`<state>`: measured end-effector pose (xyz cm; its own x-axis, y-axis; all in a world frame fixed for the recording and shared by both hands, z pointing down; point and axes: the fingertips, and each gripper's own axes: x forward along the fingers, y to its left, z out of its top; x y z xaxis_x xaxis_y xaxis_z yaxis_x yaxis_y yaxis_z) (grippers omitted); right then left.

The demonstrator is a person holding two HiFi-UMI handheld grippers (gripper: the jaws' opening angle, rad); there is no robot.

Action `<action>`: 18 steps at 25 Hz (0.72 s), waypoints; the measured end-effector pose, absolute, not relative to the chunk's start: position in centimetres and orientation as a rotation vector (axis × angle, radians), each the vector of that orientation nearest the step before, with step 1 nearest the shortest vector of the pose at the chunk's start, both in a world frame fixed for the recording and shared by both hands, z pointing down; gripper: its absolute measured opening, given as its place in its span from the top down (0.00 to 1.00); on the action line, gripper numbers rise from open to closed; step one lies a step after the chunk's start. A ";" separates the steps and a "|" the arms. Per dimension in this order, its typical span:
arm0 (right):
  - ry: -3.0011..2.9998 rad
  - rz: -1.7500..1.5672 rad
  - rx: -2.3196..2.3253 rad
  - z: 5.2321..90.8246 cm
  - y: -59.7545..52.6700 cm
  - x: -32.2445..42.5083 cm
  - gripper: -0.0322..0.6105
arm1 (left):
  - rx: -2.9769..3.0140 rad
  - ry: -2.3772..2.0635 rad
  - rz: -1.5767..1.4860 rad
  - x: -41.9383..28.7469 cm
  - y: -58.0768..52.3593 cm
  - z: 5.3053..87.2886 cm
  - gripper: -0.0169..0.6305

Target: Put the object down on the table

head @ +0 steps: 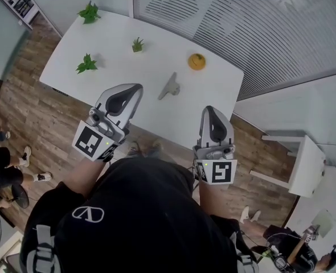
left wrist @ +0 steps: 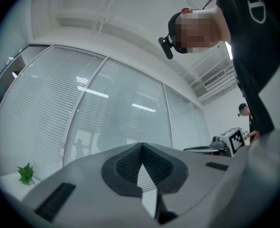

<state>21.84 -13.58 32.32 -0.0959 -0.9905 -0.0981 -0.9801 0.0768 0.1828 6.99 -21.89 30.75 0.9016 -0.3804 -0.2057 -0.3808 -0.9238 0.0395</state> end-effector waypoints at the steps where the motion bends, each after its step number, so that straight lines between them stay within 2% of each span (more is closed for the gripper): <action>1: -2.258 -0.311 2.084 32.3 -13.7 22.0 0.94 | -3.061 0.618 0.332 6.8 -22.1 30.7 0.97; 18: -2.215 -0.333 2.109 32.9 -13.8 22.8 0.94 | -3.064 0.666 0.310 6.2 -22.6 31.5 0.97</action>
<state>22.75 -13.82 32.94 -0.0591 -0.9930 -0.1020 -0.9791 0.0377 0.1999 6.16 -22.65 31.46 0.8914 -0.4117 -0.1892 -0.4100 -0.9107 0.0501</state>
